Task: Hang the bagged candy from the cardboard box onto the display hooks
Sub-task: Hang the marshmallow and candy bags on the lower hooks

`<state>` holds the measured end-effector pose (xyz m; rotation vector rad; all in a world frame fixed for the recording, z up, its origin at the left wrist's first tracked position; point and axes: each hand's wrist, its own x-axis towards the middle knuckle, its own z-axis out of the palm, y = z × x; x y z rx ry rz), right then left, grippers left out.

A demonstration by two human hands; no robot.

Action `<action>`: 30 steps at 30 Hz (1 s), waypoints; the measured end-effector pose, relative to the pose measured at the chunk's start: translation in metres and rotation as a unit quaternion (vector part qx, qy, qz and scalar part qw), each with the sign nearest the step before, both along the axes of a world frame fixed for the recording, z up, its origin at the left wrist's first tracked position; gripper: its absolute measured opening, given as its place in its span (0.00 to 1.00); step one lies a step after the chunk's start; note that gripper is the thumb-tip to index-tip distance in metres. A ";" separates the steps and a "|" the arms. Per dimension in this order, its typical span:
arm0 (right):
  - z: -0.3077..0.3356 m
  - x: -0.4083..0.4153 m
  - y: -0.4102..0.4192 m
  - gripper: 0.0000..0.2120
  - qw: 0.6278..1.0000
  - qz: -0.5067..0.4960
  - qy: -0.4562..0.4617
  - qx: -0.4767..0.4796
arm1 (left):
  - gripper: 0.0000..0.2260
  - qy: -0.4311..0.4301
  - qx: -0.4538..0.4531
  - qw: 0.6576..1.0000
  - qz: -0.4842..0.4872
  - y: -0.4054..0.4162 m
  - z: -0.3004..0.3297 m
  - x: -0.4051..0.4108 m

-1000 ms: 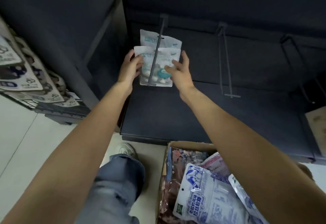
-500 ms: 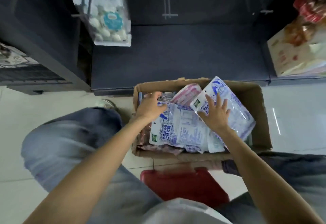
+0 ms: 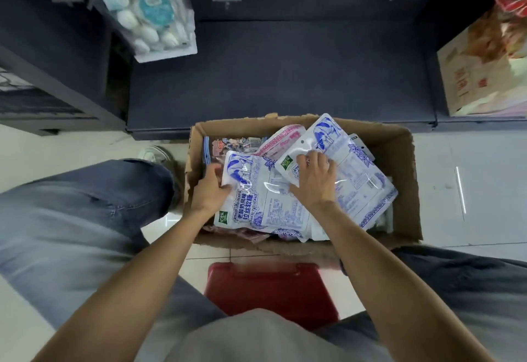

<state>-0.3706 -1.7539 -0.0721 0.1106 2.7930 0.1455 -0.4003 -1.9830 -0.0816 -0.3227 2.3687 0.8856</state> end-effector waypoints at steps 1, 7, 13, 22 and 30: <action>0.001 0.001 -0.001 0.27 0.999 -0.019 0.021 -0.039 | 0.25 0.021 0.017 0.999 -0.023 -0.003 0.004 -0.001; 0.046 0.018 0.012 0.09 0.941 -0.091 0.241 -0.219 | 0.32 0.065 0.107 0.968 -0.218 -0.016 0.032 -0.013; 0.111 0.018 0.030 0.07 0.895 -0.104 0.299 -0.313 | 0.17 0.334 -0.035 0.826 -0.452 -0.011 0.052 -0.022; 0.216 -0.001 0.052 0.05 0.707 -0.225 0.383 -0.550 | 0.05 0.524 0.073 0.720 -0.449 0.027 0.166 -0.040; 0.247 -0.024 0.040 0.09 0.666 -0.228 0.423 -0.570 | 0.06 0.532 -0.001 0.811 -0.242 -0.005 0.258 -0.072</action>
